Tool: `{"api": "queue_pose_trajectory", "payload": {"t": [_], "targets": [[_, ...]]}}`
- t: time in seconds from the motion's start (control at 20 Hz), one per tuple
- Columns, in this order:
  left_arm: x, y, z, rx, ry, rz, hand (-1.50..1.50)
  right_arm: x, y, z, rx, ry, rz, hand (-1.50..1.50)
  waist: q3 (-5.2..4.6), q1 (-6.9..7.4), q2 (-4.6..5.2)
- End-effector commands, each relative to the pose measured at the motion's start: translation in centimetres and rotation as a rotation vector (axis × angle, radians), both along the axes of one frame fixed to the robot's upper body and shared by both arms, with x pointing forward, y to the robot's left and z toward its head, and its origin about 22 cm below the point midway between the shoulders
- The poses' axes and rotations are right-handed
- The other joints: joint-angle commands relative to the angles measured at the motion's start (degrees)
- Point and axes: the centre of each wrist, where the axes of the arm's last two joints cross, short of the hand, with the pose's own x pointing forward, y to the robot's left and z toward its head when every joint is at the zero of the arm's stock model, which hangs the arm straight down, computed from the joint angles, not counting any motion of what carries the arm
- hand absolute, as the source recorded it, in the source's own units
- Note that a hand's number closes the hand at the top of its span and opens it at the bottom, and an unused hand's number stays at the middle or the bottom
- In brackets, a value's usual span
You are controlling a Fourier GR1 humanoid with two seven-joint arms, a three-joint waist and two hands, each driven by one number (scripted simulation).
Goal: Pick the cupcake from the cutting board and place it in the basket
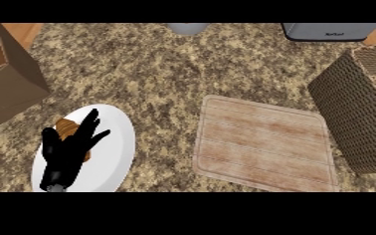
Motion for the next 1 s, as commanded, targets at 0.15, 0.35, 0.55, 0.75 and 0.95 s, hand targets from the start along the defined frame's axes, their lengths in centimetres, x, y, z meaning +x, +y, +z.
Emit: {"api": "queue_pose_trajectory", "payload": {"t": [0.15, 0.35, 0.55, 0.75, 0.95], "targets": [[-0.9, 1.1, -1.9, 0.036, 0.131, 0.047, 0.0, 2.9, -3.3, -4.3, 0.103, 0.017, 0.007, 1.5, -0.49, 0.75, 0.67], [-3.2, -0.2, -3.6, 0.035, 0.149, 0.023, 0.0, 3.0, -5.7, -5.0, 0.109, 0.007, 0.006, 1.5, -0.48, 0.85, 0.63], [-1.7, 1.6, -2.0, 0.038, 0.121, 0.056, 0.0, 2.1, -7.7, -5.9, -0.057, 0.057, -0.212, 1.5, -0.45, 0.93, 0.89], [-1.3, -0.1, -2.9, 0.036, 0.136, 0.042, 0.0, 2.5, -8.6, -5.4, -0.183, 0.105, -0.112, 1.5, -0.49, 0.39, 0.73], [-0.1, 1.7, -2.1, 0.026, 0.148, 0.058, 0.0, 2.5, -9.7, -7.5, -0.212, 0.063, -0.089, -1.5, -0.47, 0.22, 0.73]]}}
